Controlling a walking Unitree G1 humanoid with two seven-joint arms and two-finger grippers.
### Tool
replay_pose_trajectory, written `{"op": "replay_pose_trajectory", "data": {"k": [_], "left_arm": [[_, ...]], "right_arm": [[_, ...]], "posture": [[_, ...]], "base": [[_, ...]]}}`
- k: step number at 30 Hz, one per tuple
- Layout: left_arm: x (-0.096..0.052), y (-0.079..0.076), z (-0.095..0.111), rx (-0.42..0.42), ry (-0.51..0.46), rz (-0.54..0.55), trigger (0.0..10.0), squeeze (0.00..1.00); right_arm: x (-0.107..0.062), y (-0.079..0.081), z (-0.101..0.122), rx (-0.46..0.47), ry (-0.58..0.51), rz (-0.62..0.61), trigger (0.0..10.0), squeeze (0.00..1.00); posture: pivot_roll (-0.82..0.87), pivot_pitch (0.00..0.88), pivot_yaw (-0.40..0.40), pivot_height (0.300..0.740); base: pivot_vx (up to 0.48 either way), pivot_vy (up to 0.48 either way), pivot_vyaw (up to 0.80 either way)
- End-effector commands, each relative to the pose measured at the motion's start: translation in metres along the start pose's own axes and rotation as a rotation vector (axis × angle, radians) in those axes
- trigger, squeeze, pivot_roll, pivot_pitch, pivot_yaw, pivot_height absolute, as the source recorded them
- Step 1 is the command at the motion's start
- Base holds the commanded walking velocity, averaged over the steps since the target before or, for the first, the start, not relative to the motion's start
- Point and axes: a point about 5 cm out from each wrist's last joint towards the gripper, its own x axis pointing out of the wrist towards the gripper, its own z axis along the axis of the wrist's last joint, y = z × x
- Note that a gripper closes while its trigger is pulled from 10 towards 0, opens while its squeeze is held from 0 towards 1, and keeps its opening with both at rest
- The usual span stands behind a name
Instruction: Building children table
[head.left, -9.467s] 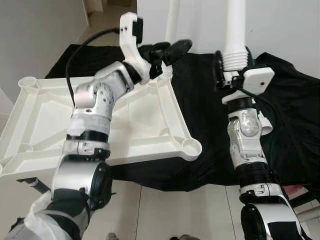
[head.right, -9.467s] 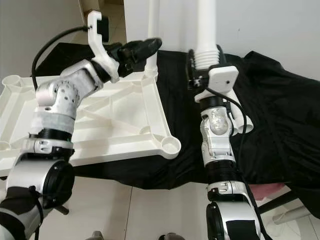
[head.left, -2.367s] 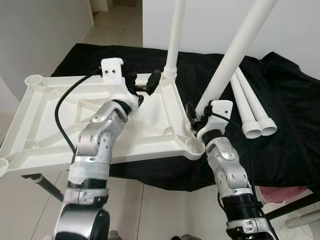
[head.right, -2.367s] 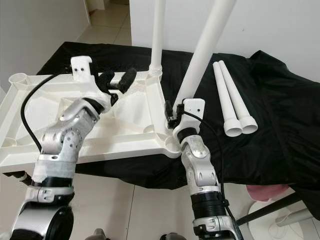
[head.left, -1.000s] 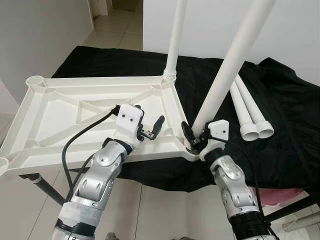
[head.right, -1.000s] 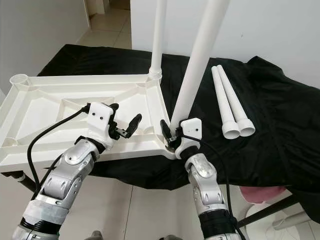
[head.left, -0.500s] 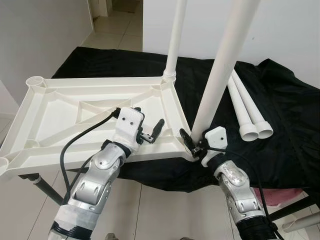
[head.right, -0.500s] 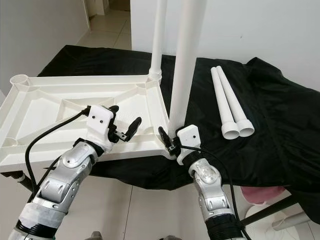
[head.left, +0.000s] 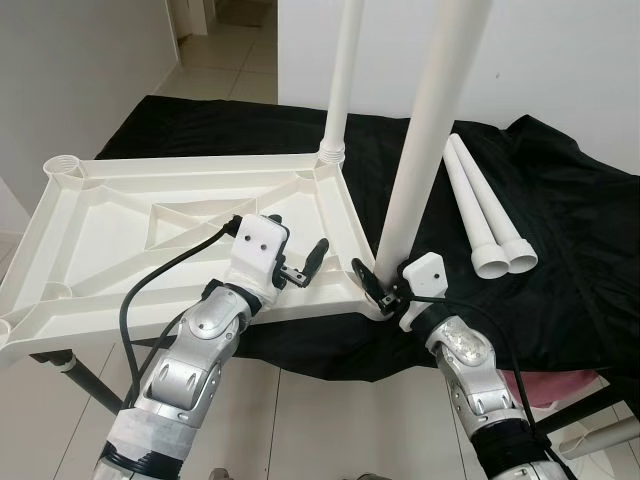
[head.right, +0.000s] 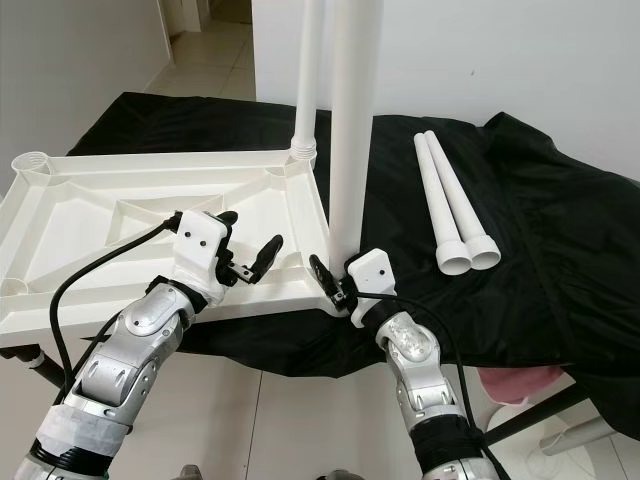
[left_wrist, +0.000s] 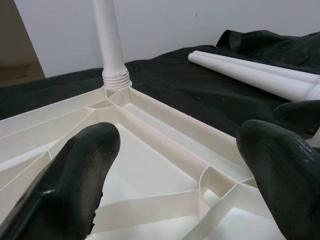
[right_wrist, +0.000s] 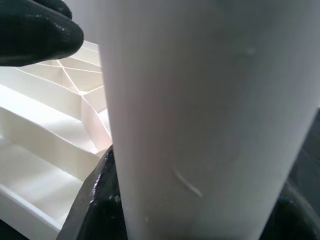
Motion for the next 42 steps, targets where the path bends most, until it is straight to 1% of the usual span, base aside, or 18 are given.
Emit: {"op": "replay_pose_trajectory", "data": {"k": [1, 2, 3, 6, 7, 8, 9, 10, 11, 13, 25, 28, 30, 31, 35, 40, 41, 42], "left_arm": [[0.001, -0.006, 0.006, 0.020, -0.019, -0.101, 10.0, 0.00], [0.001, -0.006, 0.006, 0.020, -0.019, -0.101, 10.0, 0.00], [0.001, -0.005, 0.007, 0.023, -0.020, -0.091, 10.0, 0.00], [0.002, -0.005, 0.007, 0.023, -0.021, -0.089, 10.0, 0.00], [0.002, -0.005, 0.008, 0.023, -0.023, -0.088, 10.0, 0.00], [0.002, -0.005, 0.008, 0.023, -0.023, -0.088, 10.0, 0.00], [0.003, -0.005, 0.008, 0.022, -0.024, -0.089, 10.0, 0.00], [0.003, -0.005, 0.008, 0.022, -0.024, -0.089, 10.0, 0.00], [0.003, -0.006, 0.008, 0.022, -0.025, -0.090, 10.0, 0.00], [0.003, -0.007, 0.008, 0.022, -0.026, -0.091, 10.0, 0.00], [0.003, -0.007, 0.008, 0.026, -0.025, -0.093, 10.0, 0.00], [0.003, -0.008, 0.009, 0.026, -0.028, -0.096, 10.0, 0.00], [0.003, -0.009, 0.009, 0.028, -0.030, -0.099, 10.0, 0.00], [0.003, -0.009, 0.009, 0.029, -0.031, -0.101, 10.0, 0.00], [0.003, -0.009, 0.009, 0.030, -0.031, -0.102, 10.0, 0.00], [0.003, -0.010, 0.009, 0.030, -0.032, -0.104, 10.0, 0.00], [0.003, -0.011, 0.009, 0.029, -0.032, -0.105, 10.0, 0.00], [0.003, -0.011, 0.009, 0.029, -0.033, -0.107, 10.0, 0.00]], "right_arm": [[-0.003, 0.004, -0.013, 0.015, 0.066, 0.026, 10.0, 0.00], [-0.003, 0.004, -0.013, 0.015, 0.066, 0.026, 10.0, 0.00], [-0.001, 0.006, -0.017, 0.071, 0.075, 0.021, 10.0, 0.00], [-0.001, 0.006, -0.019, 0.097, 0.076, 0.017, 10.0, 0.00], [0.000, 0.007, -0.020, 0.137, 0.074, 0.005, 10.0, 0.00], [0.000, 0.007, -0.020, 0.137, 0.074, 0.005, 10.0, 0.00], [0.001, 0.007, -0.021, 0.176, 0.072, -0.008, 10.0, 0.00], [0.001, 0.007, -0.021, 0.176, 0.072, -0.008, 10.0, 0.00], [0.002, 0.006, -0.023, 0.216, 0.078, -0.023, 10.0, 0.00], [0.002, 0.003, -0.027, 0.258, 0.105, -0.052, 10.0, 0.00], [0.004, -0.004, -0.033, 0.273, 0.163, -0.080, 10.0, 0.00], [0.006, -0.005, -0.034, 0.297, 0.188, -0.082, 10.0, 0.00], [0.009, -0.006, -0.037, 0.326, 0.240, -0.107, 10.0, 0.00], [0.010, -0.007, -0.038, 0.329, 0.261, -0.124, 10.0, 0.00], [0.012, -0.007, -0.040, 0.332, 0.282, -0.151, 10.0, 0.00], [0.015, -0.003, -0.035, 0.346, 0.269, -0.168, 10.0, 0.00], [0.016, 0.001, -0.033, 0.346, 0.260, -0.170, 10.0, 0.00], [0.016, 0.004, -0.032, 0.343, 0.249, -0.201, 10.0, 0.00]], "posture": [[0.06, 0.015, -0.044, 0.740], [0.06, 0.015, -0.044, 0.740], [0.06, 0.016, -0.049, 0.740], [0.06, 0.016, -0.049, 0.740], [0.06, 0.015, -0.050, 0.740], [0.06, 0.015, -0.050, 0.740], [0.06, 0.015, -0.051, 0.740], [0.06, 0.015, -0.051, 0.740], [0.06, 0.015, -0.051, 0.740], [0.07, 0.014, -0.052, 0.740], [0.07, 0.010, -0.052, 0.740], [0.07, 0.006, -0.053, 0.740], [0.07, 0.002, -0.056, 0.740], [0.07, 0.000, -0.057, 0.740], [0.07, 0.000, -0.059, 0.740], [0.07, 0.000, -0.061, 0.740], [0.07, 0.000, -0.067, 0.740], [0.07, 0.000, -0.067, 0.740]], "base": [[0.000, 0.000, 0.00], [0.000, 0.000, 0.00], [0.000, 0.000, 0.00], [0.000, 0.000, 0.00], [0.000, 0.000, 0.00], [0.000, 0.000, 0.00], [0.000, 0.000, 0.00], [0.000, 0.000, 0.00], [0.000, 0.000, 0.00], [0.000, 0.000, 0.00], [0.000, 0.000, 0.00], [0.000, 0.000, 0.00], [0.000, 0.000, 0.00], [0.000, 0.000, 0.00], [0.000, 0.000, 0.00], [0.000, 0.000, 0.00], [0.000, 0.000, 0.00], [0.000, 0.000, 0.00]]}}
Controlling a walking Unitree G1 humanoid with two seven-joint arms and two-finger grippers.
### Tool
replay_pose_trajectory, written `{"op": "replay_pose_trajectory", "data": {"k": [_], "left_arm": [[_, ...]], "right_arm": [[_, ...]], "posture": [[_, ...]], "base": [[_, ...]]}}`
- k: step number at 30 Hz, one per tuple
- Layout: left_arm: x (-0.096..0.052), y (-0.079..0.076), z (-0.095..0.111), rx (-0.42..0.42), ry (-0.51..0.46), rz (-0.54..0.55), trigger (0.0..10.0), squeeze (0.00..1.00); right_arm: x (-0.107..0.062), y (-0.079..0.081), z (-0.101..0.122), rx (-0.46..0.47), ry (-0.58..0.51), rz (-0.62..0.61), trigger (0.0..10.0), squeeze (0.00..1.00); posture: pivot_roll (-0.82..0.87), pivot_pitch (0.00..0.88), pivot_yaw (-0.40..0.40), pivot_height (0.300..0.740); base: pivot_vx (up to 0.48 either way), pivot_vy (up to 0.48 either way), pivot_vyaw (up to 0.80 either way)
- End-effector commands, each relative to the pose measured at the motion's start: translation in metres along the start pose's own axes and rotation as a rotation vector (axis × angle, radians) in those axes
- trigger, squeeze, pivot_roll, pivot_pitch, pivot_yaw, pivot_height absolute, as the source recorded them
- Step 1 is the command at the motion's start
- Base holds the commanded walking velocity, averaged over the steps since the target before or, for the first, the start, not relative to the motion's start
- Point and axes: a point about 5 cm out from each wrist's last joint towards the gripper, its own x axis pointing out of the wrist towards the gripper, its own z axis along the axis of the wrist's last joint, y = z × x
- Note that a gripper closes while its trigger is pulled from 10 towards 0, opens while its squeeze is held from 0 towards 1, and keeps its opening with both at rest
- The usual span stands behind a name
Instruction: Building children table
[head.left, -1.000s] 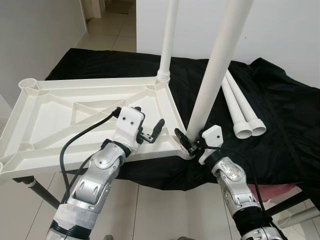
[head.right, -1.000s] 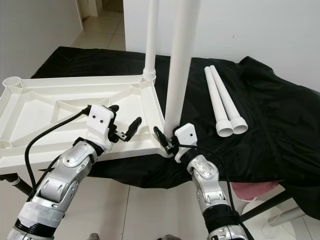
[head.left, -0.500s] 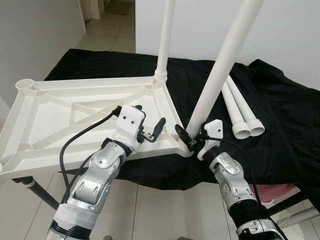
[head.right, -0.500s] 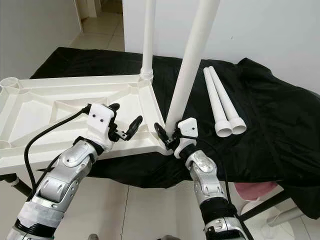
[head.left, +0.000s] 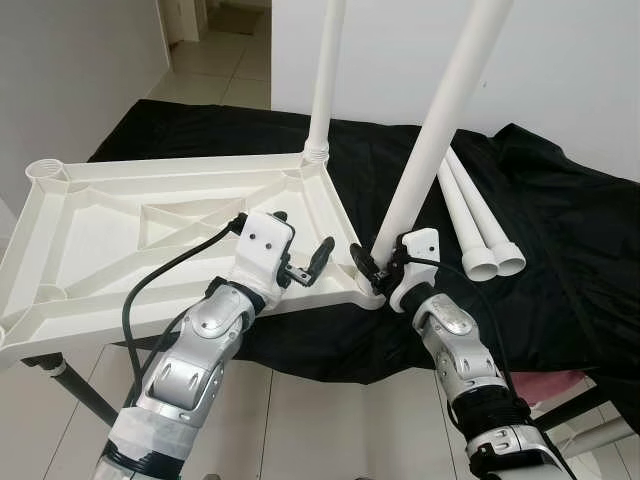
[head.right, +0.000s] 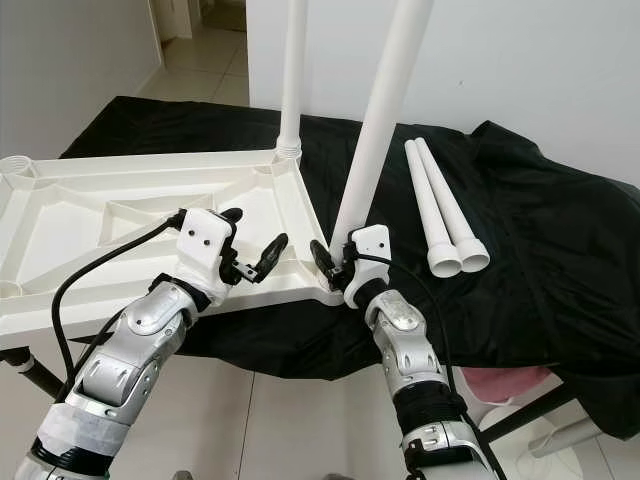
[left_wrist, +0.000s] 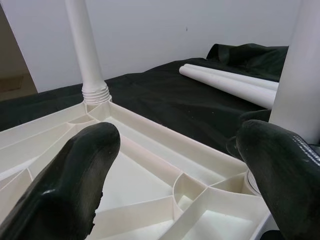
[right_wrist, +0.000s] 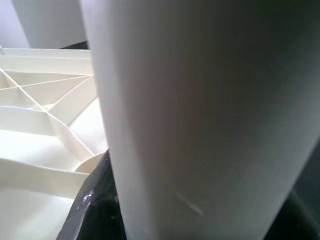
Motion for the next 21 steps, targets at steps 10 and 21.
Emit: {"op": "replay_pose_trajectory", "data": {"k": [10, 21], "left_arm": [[0.000, -0.011, 0.003, 0.013, -0.021, -0.102, 10.0, 0.00], [0.001, -0.018, 0.004, 0.009, -0.034, -0.118, 10.0, 0.00]], "right_arm": [[-0.014, 0.004, -0.024, 0.171, 0.039, -0.382, 10.0, 0.00], [-0.017, 0.008, -0.022, 0.130, 0.018, -0.470, 10.0, 0.00]], "posture": [[0.06, 0.000, -0.076, 0.740], [0.06, 0.000, -0.088, 0.740]], "base": [[0.000, 0.000, 0.00], [0.000, 0.000, 0.00]]}}
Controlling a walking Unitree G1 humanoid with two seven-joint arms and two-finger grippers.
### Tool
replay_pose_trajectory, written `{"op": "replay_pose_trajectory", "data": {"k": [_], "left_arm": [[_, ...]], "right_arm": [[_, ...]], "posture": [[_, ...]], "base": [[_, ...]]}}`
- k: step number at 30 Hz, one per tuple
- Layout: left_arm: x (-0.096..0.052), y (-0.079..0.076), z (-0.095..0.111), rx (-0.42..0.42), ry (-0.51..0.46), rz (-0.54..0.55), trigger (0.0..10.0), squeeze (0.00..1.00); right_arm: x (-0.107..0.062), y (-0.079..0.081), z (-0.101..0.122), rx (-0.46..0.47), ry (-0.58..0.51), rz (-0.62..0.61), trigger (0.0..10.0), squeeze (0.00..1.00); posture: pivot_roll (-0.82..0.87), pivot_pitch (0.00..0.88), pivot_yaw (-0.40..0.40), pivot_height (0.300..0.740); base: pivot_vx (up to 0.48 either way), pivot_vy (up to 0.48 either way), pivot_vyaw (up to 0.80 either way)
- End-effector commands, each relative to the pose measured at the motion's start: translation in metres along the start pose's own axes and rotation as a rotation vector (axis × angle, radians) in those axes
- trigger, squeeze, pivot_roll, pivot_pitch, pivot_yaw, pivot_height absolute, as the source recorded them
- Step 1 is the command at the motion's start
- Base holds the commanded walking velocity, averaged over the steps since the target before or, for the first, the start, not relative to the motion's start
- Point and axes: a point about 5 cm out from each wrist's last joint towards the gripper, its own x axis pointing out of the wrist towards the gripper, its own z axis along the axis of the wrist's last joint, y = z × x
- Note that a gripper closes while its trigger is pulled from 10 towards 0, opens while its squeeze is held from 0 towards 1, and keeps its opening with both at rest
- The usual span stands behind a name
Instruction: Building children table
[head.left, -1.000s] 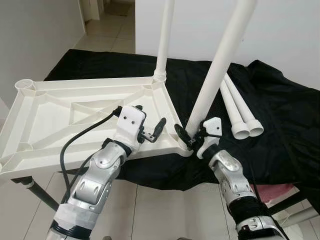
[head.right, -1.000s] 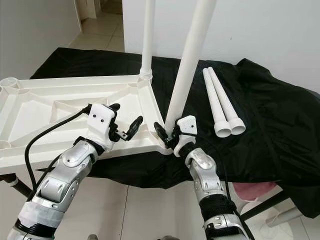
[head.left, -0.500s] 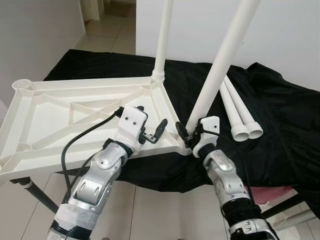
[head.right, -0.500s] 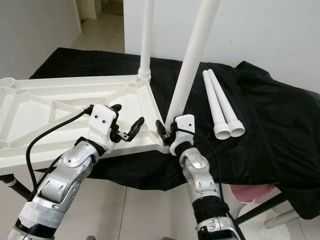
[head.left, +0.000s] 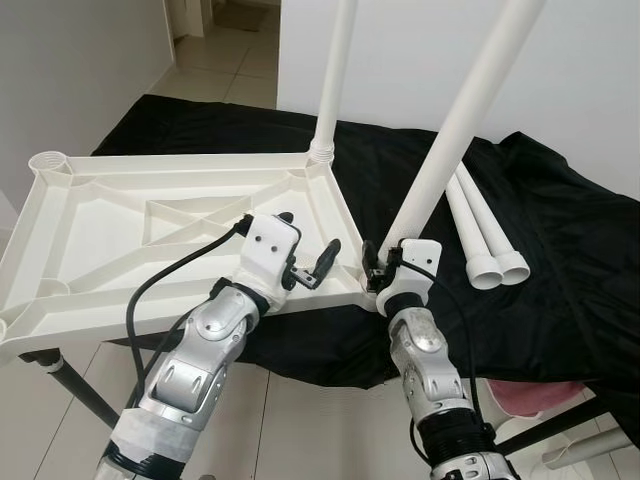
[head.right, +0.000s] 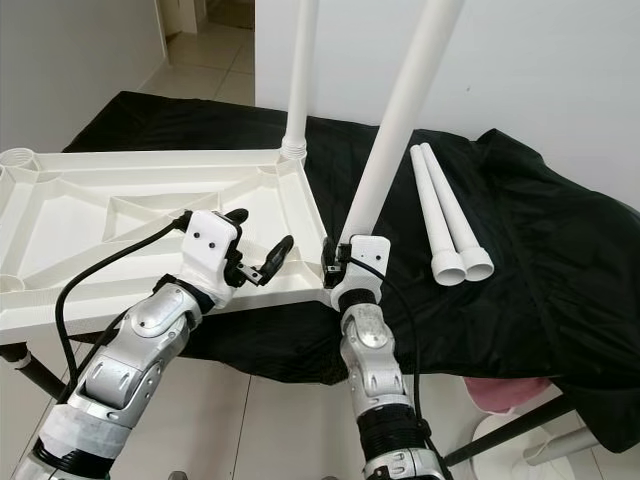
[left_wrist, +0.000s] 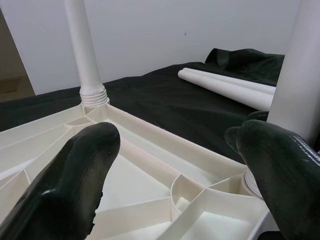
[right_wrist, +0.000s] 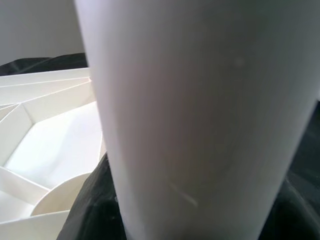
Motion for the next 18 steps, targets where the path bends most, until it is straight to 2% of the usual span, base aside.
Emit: {"op": "replay_pose_trajectory", "data": {"k": [1, 9, 10, 11, 12, 18], "left_arm": [[0.000, -0.010, 0.002, 0.009, -0.015, -0.090, 10.0, 0.00], [0.000, -0.011, 0.002, 0.012, -0.015, -0.100, 10.0, 0.00], [0.001, -0.010, 0.002, 0.013, -0.015, -0.100, 10.0, 0.00], [0.001, -0.010, 0.002, 0.013, -0.015, -0.100, 10.0, 0.00], [0.001, -0.010, 0.002, 0.014, -0.015, -0.099, 10.0, 0.00], [0.001, -0.011, 0.001, 0.016, -0.014, -0.098, 10.0, 0.00]], "right_arm": [[-0.007, -0.015, -0.017, 0.024, 0.085, -0.088, 10.0, 0.00], [-0.009, -0.012, -0.016, 0.005, 0.077, -0.077, 10.0, 0.00], [-0.009, -0.012, -0.015, 0.001, 0.076, -0.075, 10.0, 0.42], [-0.009, -0.012, -0.015, 0.001, 0.076, -0.075, 10.0, 0.42], [-0.008, -0.011, -0.014, -0.005, 0.067, -0.062, 10.0, 1.00], [-0.009, -0.004, -0.005, -0.013, -0.002, 0.008, 10.0, 1.00]], "posture": [[0.06, 0.000, -0.088, 0.740], [0.05, 0.000, -0.087, 0.740], [0.05, 0.000, -0.087, 0.740], [0.05, 0.000, -0.087, 0.740], [0.05, 0.000, -0.087, 0.740], [0.05, 0.000, -0.089, 0.740]], "base": [[0.000, 0.000, 0.00], [0.000, 0.000, 0.00], [0.000, 0.000, 0.00], [0.000, 0.000, 0.00], [0.000, 0.000, 0.00], [0.000, 0.000, 0.00]]}}
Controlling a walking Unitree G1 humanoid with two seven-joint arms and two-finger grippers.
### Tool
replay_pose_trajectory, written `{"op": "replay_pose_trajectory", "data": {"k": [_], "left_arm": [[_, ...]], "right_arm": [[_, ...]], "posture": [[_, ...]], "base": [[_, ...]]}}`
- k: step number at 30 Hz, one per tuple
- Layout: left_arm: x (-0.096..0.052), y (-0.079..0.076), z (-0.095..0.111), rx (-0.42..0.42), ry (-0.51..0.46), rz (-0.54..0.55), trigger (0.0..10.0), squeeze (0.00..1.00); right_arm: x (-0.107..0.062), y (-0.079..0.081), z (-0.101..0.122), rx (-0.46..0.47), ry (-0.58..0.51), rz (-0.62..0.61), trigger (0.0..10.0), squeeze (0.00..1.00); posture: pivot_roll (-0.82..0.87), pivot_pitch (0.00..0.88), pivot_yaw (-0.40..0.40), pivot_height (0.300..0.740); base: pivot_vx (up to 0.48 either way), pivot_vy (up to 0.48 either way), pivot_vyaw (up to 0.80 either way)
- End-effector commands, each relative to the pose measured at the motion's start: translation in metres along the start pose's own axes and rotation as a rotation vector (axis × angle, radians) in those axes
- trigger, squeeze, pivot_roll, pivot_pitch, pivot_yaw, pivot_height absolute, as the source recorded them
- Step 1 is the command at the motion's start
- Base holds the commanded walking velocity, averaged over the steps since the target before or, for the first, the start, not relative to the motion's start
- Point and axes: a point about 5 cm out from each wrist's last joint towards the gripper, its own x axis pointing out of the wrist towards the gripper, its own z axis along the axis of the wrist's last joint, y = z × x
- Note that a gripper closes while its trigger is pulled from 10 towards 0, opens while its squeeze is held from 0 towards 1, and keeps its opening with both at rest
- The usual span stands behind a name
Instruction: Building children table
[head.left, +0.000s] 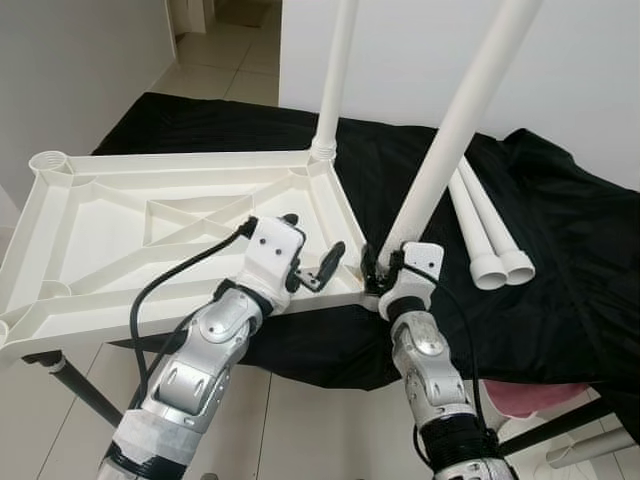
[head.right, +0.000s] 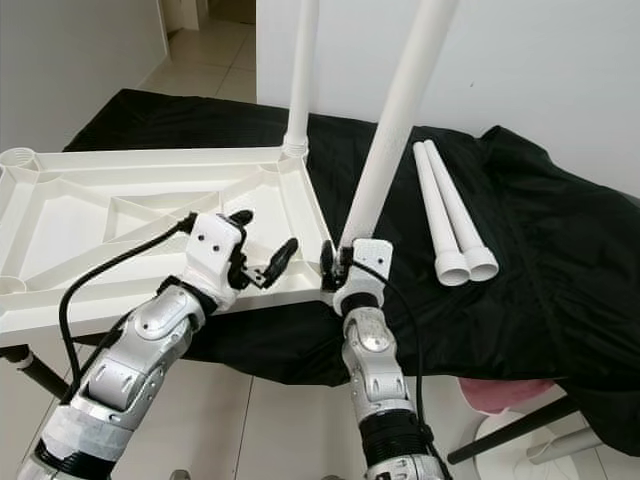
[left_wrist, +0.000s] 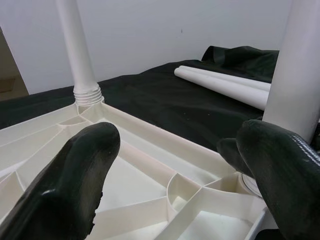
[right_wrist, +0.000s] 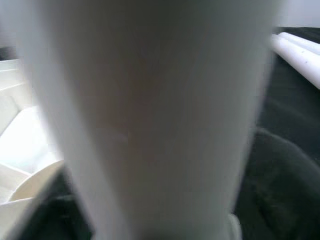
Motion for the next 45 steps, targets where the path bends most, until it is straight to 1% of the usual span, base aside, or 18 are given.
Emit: {"op": "replay_pose_trajectory", "data": {"k": [1, 5, 9, 10, 11, 12, 13, 14, 17, 18, 25, 27, 35, 36, 37, 39, 40, 45], "left_arm": [[0.001, -0.007, 0.002, 0.014, -0.008, -0.084, 10.0, 0.00], [0.002, -0.008, 0.002, 0.013, -0.009, -0.086, 10.0, 0.00], [0.002, -0.010, 0.001, 0.013, -0.006, -0.108, 10.0, 0.00], [0.001, -0.013, 0.000, 0.019, -0.001, -0.129, 10.0, 0.00], [0.001, -0.013, 0.000, 0.019, -0.001, -0.129, 10.0, 0.00], [0.000, -0.016, -0.001, 0.017, 0.008, -0.152, 10.0, 0.00], [0.000, -0.016, -0.001, 0.017, 0.008, -0.152, 10.0, 0.00], [0.000, -0.020, -0.003, 0.017, 0.018, -0.179, 10.0, 0.00], [-0.002, -0.025, -0.004, 0.012, 0.029, -0.220, 10.0, 0.00], [-0.006, -0.033, -0.007, -0.005, 0.049, -0.301, 10.0, 0.00], [-0.013, -0.038, -0.008, -0.030, 0.067, -0.393, 10.0, 0.00], [-0.017, -0.039, -0.008, -0.048, 0.075, -0.449, 10.0, 0.00], [-0.019, -0.039, -0.009, -0.031, 0.094, -0.482, 10.0, 0.00], [-0.019, -0.038, -0.009, -0.024, 0.098, -0.482, 10.0, 0.00], [-0.019, -0.037, -0.009, -0.019, 0.101, -0.482, 10.0, 0.00], [-0.019, -0.037, -0.009, -0.019, 0.101, -0.482, 10.0, 0.00], [-0.019, -0.035, -0.008, -0.013, 0.102, -0.482, 10.0, 0.00], [-0.019, -0.032, -0.008, -0.003, 0.103, -0.479, 10.0, 0.00]], "right_arm": [[-0.005, 0.000, -0.004, 0.007, 0.004, 0.006, 10.0, 1.00], [-0.004, 0.002, 0.002, -0.005, -0.032, 0.044, 10.0, 1.00], [-0.002, -0.001, 0.009, -0.012, -0.063, 0.099, 10.0, 1.00], [-0.002, -0.003, 0.011, 0.007, -0.066, 0.151, 10.0, 0.72], [-0.002, -0.003, 0.011, 0.007, -0.066, 0.151, 10.0, 0.72], [-0.001, -0.005, 0.013, 0.003, -0.074, 0.191, 10.0, 0.21], [-0.001, -0.005, 0.013, 0.003, -0.074, 0.191, 10.0, 0.21], [0.001, -0.008, 0.015, -0.001, -0.078, 0.225, 10.0, 0.00], [0.002, -0.011, 0.016, -0.017, -0.081, 0.275, 10.0, 0.00], [0.004, -0.018, 0.019, -0.043, -0.078, 0.355, 10.0, 0.00], [0.006, -0.028, 0.022, -0.066, -0.061, 0.448, 10.0, 0.00], [0.007, -0.034, 0.023, -0.070, -0.043, 0.503, 10.0, 0.00], [0.011, -0.041, 0.025, -0.077, -0.022, 0.585, 10.0, 0.00], [0.013, -0.043, 0.024, -0.080, -0.010, 0.606, 5.1, 0.00], [0.014, -0.044, 0.023, -0.081, -0.002, 0.617, 4.7, 0.00], [0.014, -0.044, 0.023, -0.081, -0.002, 0.617, 4.7, 0.00], [0.015, -0.046, 0.020, -0.081, 0.010, 0.624, 0.0, 0.00], [0.016, -0.049, 0.017, -0.068, 0.025, 0.623, 0.0, 0.00]], "posture": [[0.05, 0.000, -0.089, 0.740], [0.04, 0.000, -0.088, 0.740], [0.05, 0.000, -0.086, 0.740], [0.05, 0.000, -0.086, 0.740], [0.05, 0.000, -0.086, 0.740], [0.05, 0.000, -0.086, 0.740], [0.05, 0.000, -0.086, 0.740], [0.05, 0.000, -0.087, 0.740], [0.05, 0.000, -0.087, 0.740], [0.04, 0.000, -0.087, 0.740], [0.04, 0.000, -0.086, 0.740], [0.04, 0.000, -0.085, 0.740], [0.05, 0.000, -0.079, 0.740], [0.05, 0.000, -0.079, 0.740], [0.05, 0.000, -0.079, 0.740], [0.05, 0.000, -0.079, 0.740], [0.05, 0.000, -0.079, 0.740], [0.06, 0.000, -0.080, 0.740]], "base": [[0.000, 0.000, 0.00], [0.000, 0.000, 0.00], [0.000, 0.000, 0.00], [0.000, 0.000, 0.00], [0.000, 0.000, 0.00], [0.000, 0.000, 0.00], [0.000, 0.000, 0.00], [0.000, 0.000, 0.00], [0.000, 0.000, 0.00], [0.000, 0.000, 0.00], [0.000, 0.000, 0.00], [0.000, 0.000, 0.00], [0.000, 0.000, 0.00], [0.000, 0.000, 0.00], [0.000, 0.000, 0.00], [0.000, 0.000, 0.00], [0.000, 0.000, 0.00], [0.000, 0.000, 0.00]]}}
